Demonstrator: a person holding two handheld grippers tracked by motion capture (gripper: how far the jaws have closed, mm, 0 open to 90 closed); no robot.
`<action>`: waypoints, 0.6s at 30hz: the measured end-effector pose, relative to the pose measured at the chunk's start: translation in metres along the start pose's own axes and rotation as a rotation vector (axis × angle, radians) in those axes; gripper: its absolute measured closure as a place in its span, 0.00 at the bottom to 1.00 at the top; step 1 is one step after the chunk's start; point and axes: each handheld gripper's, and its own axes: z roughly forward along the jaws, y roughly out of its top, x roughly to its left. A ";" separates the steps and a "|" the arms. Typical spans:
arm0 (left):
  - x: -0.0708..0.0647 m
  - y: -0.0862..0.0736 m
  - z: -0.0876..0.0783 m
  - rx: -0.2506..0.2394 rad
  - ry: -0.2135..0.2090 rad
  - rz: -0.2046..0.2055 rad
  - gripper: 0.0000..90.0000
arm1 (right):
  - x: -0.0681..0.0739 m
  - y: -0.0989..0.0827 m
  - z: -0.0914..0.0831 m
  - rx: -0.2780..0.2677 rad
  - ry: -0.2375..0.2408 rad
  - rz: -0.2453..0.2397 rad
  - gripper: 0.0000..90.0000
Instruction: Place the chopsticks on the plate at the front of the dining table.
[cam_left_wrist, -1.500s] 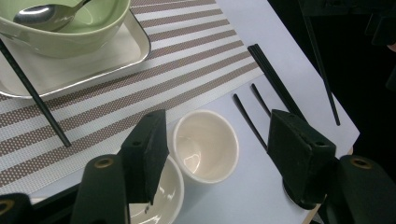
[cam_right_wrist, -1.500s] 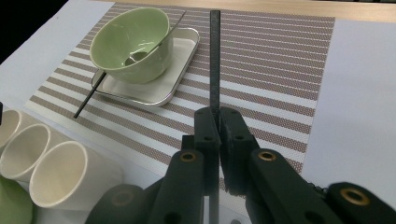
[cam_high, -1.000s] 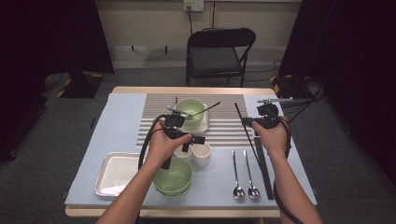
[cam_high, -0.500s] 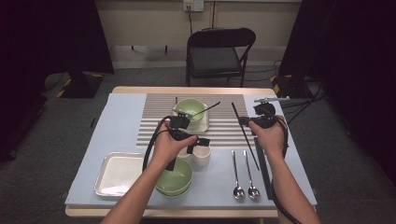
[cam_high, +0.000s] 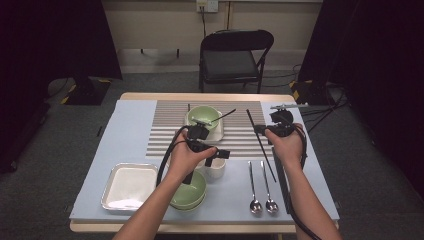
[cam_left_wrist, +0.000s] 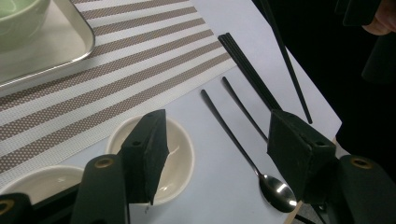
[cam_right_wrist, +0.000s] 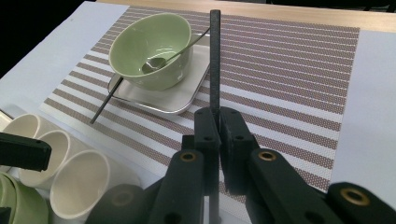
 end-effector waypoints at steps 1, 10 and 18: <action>-0.001 0.000 0.001 -0.001 -0.003 -0.001 0.42 | 0.000 0.000 0.000 -0.001 0.001 0.000 0.96; -0.004 0.000 0.006 0.010 -0.004 0.005 0.42 | 0.002 0.001 0.000 -0.001 0.003 -0.004 0.96; -0.009 0.001 0.012 0.019 -0.005 0.014 0.42 | 0.004 0.003 0.000 -0.009 0.003 -0.011 0.96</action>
